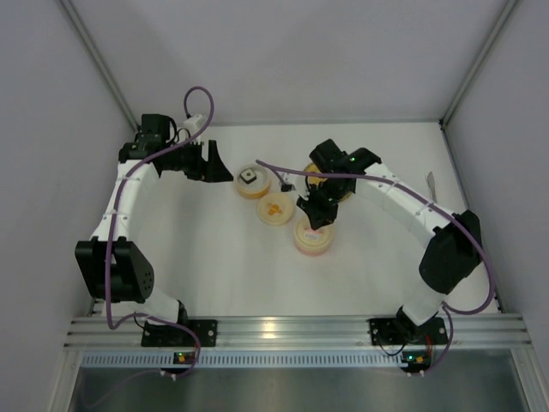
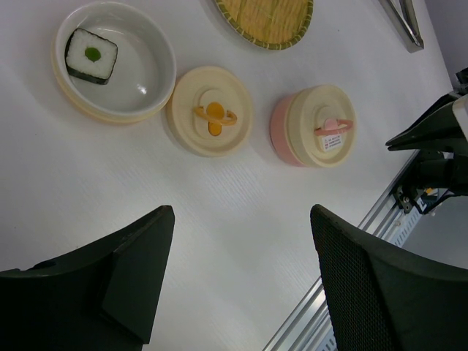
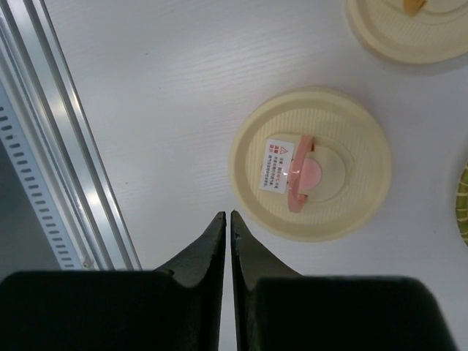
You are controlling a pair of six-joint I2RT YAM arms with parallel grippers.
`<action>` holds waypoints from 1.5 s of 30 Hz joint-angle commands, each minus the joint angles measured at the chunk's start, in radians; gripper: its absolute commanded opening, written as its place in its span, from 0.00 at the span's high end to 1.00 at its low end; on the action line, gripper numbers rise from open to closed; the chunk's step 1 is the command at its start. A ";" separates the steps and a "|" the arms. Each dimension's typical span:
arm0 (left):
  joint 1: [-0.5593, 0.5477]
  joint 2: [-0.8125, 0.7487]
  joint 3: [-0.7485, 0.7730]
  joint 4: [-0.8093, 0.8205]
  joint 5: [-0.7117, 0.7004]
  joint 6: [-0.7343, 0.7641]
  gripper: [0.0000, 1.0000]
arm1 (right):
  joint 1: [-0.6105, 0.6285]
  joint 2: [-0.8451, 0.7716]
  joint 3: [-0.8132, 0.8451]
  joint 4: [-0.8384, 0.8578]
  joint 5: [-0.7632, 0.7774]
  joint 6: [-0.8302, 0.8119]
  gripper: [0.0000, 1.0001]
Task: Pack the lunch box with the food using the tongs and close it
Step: Close the box lid on the packing box.
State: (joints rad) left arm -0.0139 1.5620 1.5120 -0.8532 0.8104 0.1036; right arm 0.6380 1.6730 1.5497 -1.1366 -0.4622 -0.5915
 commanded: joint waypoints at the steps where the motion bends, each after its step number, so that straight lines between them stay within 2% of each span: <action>1: 0.008 -0.039 0.001 0.036 0.019 0.008 0.20 | 0.040 -0.003 -0.042 -0.014 -0.035 -0.021 0.96; 12: 0.008 -0.030 -0.009 0.039 0.015 0.010 0.20 | 0.038 0.117 -0.054 0.087 0.033 -0.022 0.97; 23: 0.040 -0.028 -0.044 0.049 0.024 0.018 0.20 | -0.030 0.183 0.007 0.109 0.000 -0.025 0.99; 34: 0.043 -0.010 -0.055 0.065 0.016 0.018 0.20 | -0.164 0.318 0.135 -0.052 -0.254 -0.073 1.00; 45: 0.042 0.018 -0.050 0.069 0.018 0.011 0.20 | -0.235 0.415 0.148 -0.109 -0.363 -0.122 1.00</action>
State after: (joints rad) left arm 0.0257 1.5669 1.4631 -0.8295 0.8104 0.1036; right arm 0.4164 2.0583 1.6600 -1.1889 -0.7551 -0.6621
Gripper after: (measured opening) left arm 0.801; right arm 0.002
